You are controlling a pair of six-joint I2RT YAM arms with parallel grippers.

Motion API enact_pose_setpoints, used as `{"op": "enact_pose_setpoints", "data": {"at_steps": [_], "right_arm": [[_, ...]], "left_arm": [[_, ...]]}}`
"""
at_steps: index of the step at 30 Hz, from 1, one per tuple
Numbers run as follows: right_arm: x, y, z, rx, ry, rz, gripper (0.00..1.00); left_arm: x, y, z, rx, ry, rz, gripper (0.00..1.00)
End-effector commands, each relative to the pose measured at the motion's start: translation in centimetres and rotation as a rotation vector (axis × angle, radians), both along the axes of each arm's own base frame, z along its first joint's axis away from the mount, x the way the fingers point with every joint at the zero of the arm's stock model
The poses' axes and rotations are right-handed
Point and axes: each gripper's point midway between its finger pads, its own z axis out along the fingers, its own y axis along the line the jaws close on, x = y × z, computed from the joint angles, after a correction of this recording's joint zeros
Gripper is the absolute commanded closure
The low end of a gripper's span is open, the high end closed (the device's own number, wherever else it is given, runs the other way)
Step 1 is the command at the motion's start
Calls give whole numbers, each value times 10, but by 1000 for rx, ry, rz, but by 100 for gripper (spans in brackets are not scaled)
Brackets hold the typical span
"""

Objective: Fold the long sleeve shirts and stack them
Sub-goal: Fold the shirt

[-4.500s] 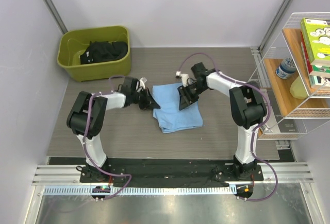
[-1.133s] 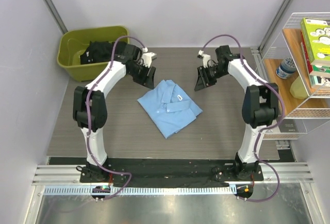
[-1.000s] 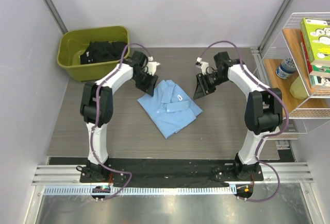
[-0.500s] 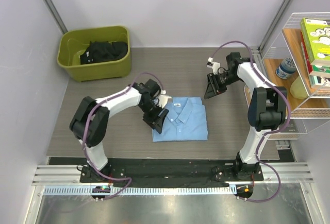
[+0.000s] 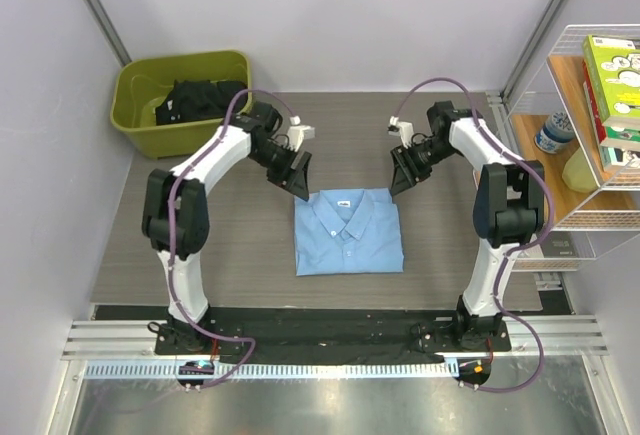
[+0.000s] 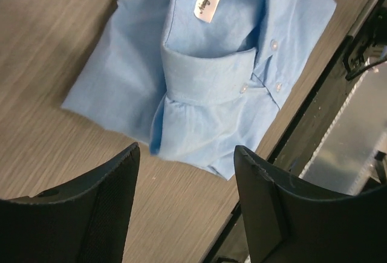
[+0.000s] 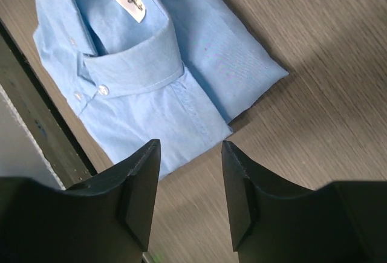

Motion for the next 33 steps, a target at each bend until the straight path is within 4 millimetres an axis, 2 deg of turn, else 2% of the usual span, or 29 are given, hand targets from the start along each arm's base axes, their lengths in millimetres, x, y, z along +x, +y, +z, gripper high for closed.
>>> {"op": "enact_pose_setpoints", "data": {"at_steps": [1, 5, 10, 16, 27, 30, 33], "right_arm": [[7, 1, -13, -41, -48, 85, 48], [-1, 4, -26, -65, -37, 136, 45], [-9, 10, -36, -71, -13, 173, 44], [-2, 3, -57, -132, -13, 162, 45], [0, -8, -64, -169, 18, 111, 43], [-7, -3, -57, -121, 29, 131, 55], [-18, 7, -44, -40, 53, 165, 70]], "left_arm": [[-11, -11, -14, -51, 110, -65, 35], [-18, -14, -26, -51, 148, -72, 35], [-26, -10, -42, -29, 176, -72, 42], [-24, -9, -45, -30, 171, -67, 49], [-18, -7, -57, 9, 160, -59, 48], [-16, -6, -58, 16, 159, -51, 50], [-16, -5, -57, 14, 156, -46, 59]]}}
